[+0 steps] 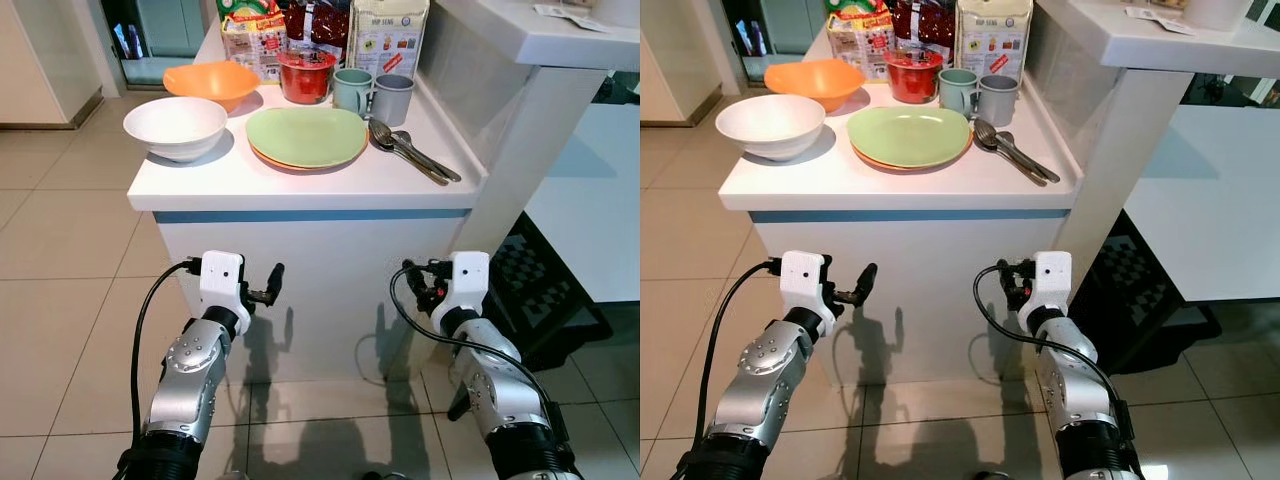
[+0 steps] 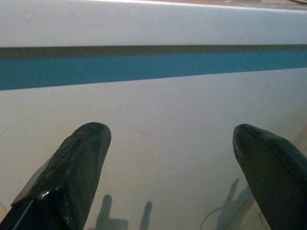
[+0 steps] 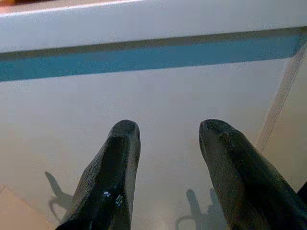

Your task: Setting the table

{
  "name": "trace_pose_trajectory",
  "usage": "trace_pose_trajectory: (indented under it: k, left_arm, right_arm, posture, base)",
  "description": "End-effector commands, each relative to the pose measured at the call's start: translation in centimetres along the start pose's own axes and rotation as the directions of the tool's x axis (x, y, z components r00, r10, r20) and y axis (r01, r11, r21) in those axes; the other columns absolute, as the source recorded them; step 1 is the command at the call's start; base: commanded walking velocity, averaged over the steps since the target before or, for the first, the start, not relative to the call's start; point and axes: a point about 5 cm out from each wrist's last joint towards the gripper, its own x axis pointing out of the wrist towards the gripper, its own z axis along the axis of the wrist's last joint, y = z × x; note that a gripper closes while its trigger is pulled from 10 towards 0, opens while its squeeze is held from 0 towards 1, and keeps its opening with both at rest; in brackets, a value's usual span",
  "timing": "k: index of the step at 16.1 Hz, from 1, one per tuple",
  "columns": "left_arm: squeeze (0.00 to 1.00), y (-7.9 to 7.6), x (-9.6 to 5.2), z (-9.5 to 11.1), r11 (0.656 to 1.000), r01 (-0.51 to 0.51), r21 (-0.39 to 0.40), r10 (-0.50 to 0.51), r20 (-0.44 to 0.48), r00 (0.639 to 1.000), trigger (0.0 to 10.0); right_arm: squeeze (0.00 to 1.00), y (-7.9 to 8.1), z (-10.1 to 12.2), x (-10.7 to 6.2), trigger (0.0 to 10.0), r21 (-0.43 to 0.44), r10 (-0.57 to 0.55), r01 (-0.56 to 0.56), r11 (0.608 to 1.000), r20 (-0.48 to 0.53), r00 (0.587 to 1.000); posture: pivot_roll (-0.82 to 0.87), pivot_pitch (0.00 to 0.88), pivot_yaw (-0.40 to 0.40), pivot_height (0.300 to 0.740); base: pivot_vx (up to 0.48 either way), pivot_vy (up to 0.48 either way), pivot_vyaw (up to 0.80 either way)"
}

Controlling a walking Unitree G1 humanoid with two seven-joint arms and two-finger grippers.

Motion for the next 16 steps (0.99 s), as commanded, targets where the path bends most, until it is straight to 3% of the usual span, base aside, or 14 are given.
trace_pose_trajectory:
  k: [1, 2, 3, 7, 10, 11, 12, 13, 16]
  left_arm:
    - [0.00, -0.4, 0.4, 0.5, 1.000, 0.014, 0.003, -0.014, 0.019, 1.000, 10.0]
    - [0.00, -0.6, 0.6, 0.7, 1.000, 0.020, 0.004, -0.020, 0.025, 0.999, 10.0]
    - [0.00, -0.7, 0.6, 0.7, 1.000, 0.022, 0.006, -0.022, 0.027, 0.999, 10.0]
    - [0.00, -0.9, 0.8, 0.7, 0.999, 0.031, 0.019, -0.031, 0.032, 0.999, 10.0]
    - [0.00, -1.1, 1.1, 1.0, 0.999, 0.036, 0.022, -0.037, 0.039, 0.999, 10.0]
    - [0.00, -1.1, 1.2, 1.0, 0.999, 0.037, 0.024, -0.038, 0.042, 0.998, 10.0]
    - [0.00, -1.2, 1.3, 1.0, 0.999, 0.038, 0.025, -0.039, 0.043, 0.998, 10.0]
    - [0.00, -1.2, 1.3, 1.0, 0.999, 0.038, 0.025, -0.039, 0.047, 0.998, 10.0]
    - [0.00, -1.5, 1.4, 1.2, 0.998, 0.046, 0.032, -0.048, 0.053, 0.997, 10.0]
  right_arm:
    - [0.00, 0.2, 0.6, 0.2, 10.0, -0.013, 0.003, -0.003, 1.000, 0.009, 1.000]
    - [0.00, 0.5, 0.7, 0.3, 10.0, -0.021, 0.006, -0.006, 1.000, 0.007, 1.000]
    - [0.00, 0.6, 0.7, 0.3, 0.0, -0.014, 0.010, -0.010, 1.000, 0.012, 1.000]
    - [0.00, 0.8, 0.5, 0.1, 0.0, -0.003, 0.002, -0.001, 1.000, 0.007, 1.000]
    - [0.00, 0.4, 0.8, 0.3, 0.0, -0.048, -0.014, 0.014, 0.999, -0.006, 1.000]
    - [0.00, 0.3, 0.7, 0.5, 9.1, -0.081, -0.026, 0.024, 0.996, -0.030, 0.999]
    - [0.21, 0.3, 0.6, 0.5, 10.0, -0.078, -0.033, 0.031, 0.997, -0.034, 0.999]
    - [1.00, 0.1, 0.7, 0.5, 10.0, -0.057, -0.040, 0.038, 0.998, -0.021, 0.999]
    - [1.00, -0.2, 0.7, 0.5, 10.0, -0.047, -0.048, 0.047, 0.998, -0.021, 0.999]
  posture:
    - [0.05, 0.000, -0.032, 0.740]
    - [0.05, 0.000, -0.031, 0.740]
    - [0.05, 0.000, -0.031, 0.740]
    - [0.04, 0.000, -0.024, 0.740]
    - [0.03, 0.000, -0.027, 0.740]
    - [0.03, 0.000, -0.027, 0.740]
    - [0.03, 0.000, -0.033, 0.740]
    - [0.03, 0.000, -0.033, 0.740]
    - [0.03, 0.000, -0.029, 0.740]
  base:
    - [0.000, 0.000, 0.00]
    - [0.000, 0.000, 0.00]
    - [0.000, 0.000, 0.00]
    - [0.000, 0.000, 0.00]
    - [0.000, 0.000, 0.00]
    - [0.000, 0.000, 0.00]
    - [0.000, 0.000, 0.00]
    - [0.000, 0.000, 0.00]
    - [0.000, 0.000, 0.00]
